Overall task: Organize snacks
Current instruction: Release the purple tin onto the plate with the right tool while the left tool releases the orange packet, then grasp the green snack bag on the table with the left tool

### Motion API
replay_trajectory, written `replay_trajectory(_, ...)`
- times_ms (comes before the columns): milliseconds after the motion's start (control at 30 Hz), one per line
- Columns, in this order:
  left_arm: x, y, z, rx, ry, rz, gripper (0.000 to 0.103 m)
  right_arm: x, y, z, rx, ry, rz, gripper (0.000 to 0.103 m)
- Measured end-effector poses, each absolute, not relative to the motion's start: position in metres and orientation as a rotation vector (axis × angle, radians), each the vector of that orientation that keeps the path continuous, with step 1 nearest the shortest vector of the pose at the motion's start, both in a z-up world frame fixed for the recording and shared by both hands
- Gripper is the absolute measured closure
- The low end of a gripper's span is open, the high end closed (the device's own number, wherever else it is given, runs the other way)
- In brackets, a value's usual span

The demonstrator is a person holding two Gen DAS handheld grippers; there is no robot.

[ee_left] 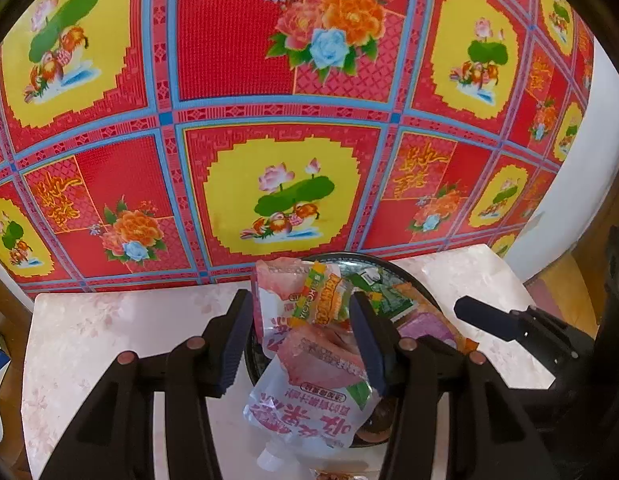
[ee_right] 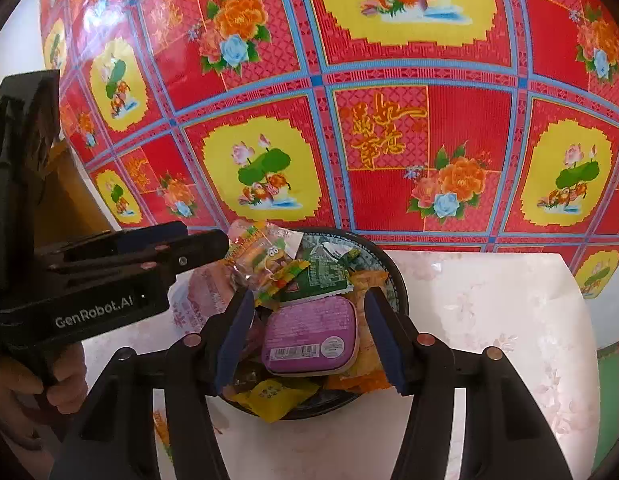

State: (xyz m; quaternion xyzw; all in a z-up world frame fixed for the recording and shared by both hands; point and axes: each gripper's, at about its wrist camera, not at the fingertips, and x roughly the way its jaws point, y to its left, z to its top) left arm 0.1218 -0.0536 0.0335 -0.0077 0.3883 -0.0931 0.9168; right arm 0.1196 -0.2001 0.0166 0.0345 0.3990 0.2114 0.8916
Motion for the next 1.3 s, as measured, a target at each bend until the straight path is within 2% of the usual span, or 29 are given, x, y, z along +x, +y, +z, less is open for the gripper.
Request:
replay_trajectory(567, 0.087, -0.047, 0.049, -0.029, 0.806, -0.198, 0.05, 0.083, -0.207, 0.041, 0.099, 0.803, 0.431, 0.044)
replay_trajectory(1300, 0.006, -0.037, 0.053, -0.048, 0.832, -0.197, 0.05, 0.015, -0.212, 0.048, 0.097, 0.83, 0.406, 0.044)
